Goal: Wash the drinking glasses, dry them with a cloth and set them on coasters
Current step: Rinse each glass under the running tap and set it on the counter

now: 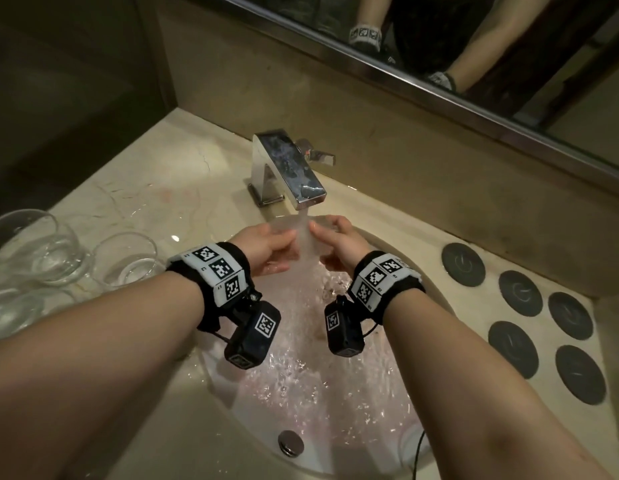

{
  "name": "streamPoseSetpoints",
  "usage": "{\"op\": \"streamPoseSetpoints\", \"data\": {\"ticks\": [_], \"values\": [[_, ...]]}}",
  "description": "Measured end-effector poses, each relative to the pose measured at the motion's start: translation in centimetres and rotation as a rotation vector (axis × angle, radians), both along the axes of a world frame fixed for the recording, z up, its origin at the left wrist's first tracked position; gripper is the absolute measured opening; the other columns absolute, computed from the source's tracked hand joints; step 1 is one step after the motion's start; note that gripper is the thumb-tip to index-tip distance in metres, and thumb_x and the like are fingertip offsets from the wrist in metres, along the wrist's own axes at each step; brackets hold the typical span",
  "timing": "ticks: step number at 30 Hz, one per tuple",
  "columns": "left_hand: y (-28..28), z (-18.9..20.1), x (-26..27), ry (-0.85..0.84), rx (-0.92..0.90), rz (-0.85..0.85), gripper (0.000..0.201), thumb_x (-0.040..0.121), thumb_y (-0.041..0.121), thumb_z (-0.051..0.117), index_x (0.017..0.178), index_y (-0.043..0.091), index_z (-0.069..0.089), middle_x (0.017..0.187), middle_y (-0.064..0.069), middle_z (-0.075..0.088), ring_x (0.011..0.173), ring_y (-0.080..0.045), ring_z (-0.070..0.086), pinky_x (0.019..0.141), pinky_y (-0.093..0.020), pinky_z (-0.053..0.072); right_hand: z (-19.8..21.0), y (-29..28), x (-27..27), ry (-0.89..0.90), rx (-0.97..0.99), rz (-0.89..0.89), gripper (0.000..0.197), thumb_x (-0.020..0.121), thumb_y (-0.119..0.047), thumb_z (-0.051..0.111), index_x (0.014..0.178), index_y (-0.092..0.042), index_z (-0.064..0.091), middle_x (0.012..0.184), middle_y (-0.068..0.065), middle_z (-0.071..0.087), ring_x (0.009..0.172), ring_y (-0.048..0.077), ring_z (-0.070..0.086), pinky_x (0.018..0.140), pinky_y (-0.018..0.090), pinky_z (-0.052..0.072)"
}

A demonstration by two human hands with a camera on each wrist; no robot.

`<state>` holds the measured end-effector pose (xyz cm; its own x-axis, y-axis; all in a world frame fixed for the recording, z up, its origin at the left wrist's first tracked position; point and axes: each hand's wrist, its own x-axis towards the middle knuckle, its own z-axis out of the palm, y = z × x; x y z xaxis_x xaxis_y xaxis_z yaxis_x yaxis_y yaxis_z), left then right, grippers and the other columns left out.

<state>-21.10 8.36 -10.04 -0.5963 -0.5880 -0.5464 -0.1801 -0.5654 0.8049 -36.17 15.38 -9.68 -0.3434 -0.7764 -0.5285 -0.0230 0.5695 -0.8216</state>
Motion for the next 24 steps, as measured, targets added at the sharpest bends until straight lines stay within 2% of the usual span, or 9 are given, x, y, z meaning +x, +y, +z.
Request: {"op": "streamPoseSetpoints", "data": {"ticks": [3,7,9,13,15,17,20,22,24], "values": [[0.2,-0.2,0.0,0.016,0.007,-0.004,0.024,0.088,0.016,0.060,0.113,0.017,0.057,0.091,0.000,0.070,0.080,-0.008,0.069,0.070,-0.022,0.055,0.3,-0.2,0.1,0.137,0.054,0.048,0.064,0.085,-0.066,0.043,0.126,-0.017,0.045,0.108,0.007,0.062,0.077,0.016,0.062,0.068,0.028,0.049],[-0.1,0.1,0.2,0.079,0.110,0.183,0.018,0.092,0.010,0.055,0.110,0.010,0.056,0.085,-0.006,0.068,0.065,-0.008,0.069,0.053,-0.016,0.052,0.3,0.4,-0.4,-0.075,-0.064,0.072,0.058,0.086,-0.019,0.064,0.136,-0.024,0.035,0.117,0.010,0.053,0.071,0.017,0.059,0.060,0.024,0.044],[-0.2,0.1,0.4,0.087,0.130,0.200,0.015,0.094,0.010,0.052,0.108,0.006,0.055,0.082,-0.008,0.065,0.056,-0.008,0.067,0.043,-0.012,0.048,0.0,0.2,-0.6,-0.024,-0.057,0.109,0.059,0.084,-0.013,0.065,0.133,-0.029,0.036,0.112,0.008,0.053,0.069,0.016,0.055,0.060,0.025,0.044],[0.2,0.0,0.7,0.066,0.098,0.133,0.009,0.091,0.011,0.056,0.099,0.010,0.059,0.080,-0.004,0.063,0.066,-0.011,0.060,0.050,-0.015,0.047,0.4,-0.4,0.4,0.191,0.059,0.147,0.063,0.082,-0.061,0.056,0.128,-0.021,0.040,0.090,0.006,0.059,0.068,0.017,0.054,0.066,0.031,0.047],[0.2,0.2,0.7,0.109,0.135,0.137,0.012,0.090,0.003,0.055,0.097,0.011,0.058,0.084,-0.006,0.065,0.076,-0.014,0.063,0.053,-0.017,0.052,0.7,-0.5,0.7,0.218,0.120,0.130,0.062,0.086,-0.067,0.040,0.124,-0.018,0.044,0.089,0.008,0.062,0.070,0.017,0.059,0.067,0.027,0.050],[0.0,0.4,0.8,0.138,0.147,0.130,0.021,0.089,-0.002,0.052,0.107,0.008,0.058,0.089,-0.009,0.065,0.076,-0.014,0.066,0.057,-0.017,0.055,0.6,-0.6,0.7,0.086,0.124,0.103,0.061,0.090,-0.065,0.034,0.125,-0.017,0.047,0.105,0.011,0.064,0.068,0.014,0.061,0.060,0.022,0.046],[-0.1,0.4,1.2,0.143,0.167,0.164,0.024,0.091,-0.005,0.048,0.111,0.006,0.054,0.083,-0.009,0.069,0.067,-0.012,0.069,0.055,-0.017,0.054,0.1,-0.4,0.4,-0.021,0.030,0.113,0.059,0.086,-0.039,0.062,0.137,-0.023,0.037,0.126,0.008,0.053,0.075,0.016,0.061,0.060,0.023,0.044],[-0.1,0.2,1.3,0.157,0.214,0.222,0.015,0.092,-0.004,0.045,0.099,0.005,0.055,0.074,-0.008,0.070,0.062,-0.012,0.068,0.053,-0.017,0.052,0.0,-0.4,0.3,0.037,0.010,0.155,0.071,0.080,-0.021,0.071,0.140,-0.022,0.033,0.120,0.006,0.052,0.077,0.016,0.058,0.063,0.025,0.045],[0.0,0.0,1.2,0.125,0.233,0.257,0.011,0.093,0.000,0.047,0.089,0.006,0.055,0.076,-0.009,0.064,0.066,-0.014,0.063,0.056,-0.020,0.054,0.4,-0.5,0.6,0.141,-0.011,0.159,0.073,0.076,-0.021,0.075,0.138,-0.019,0.037,0.119,0.003,0.054,0.077,0.013,0.056,0.063,0.024,0.045]]}}
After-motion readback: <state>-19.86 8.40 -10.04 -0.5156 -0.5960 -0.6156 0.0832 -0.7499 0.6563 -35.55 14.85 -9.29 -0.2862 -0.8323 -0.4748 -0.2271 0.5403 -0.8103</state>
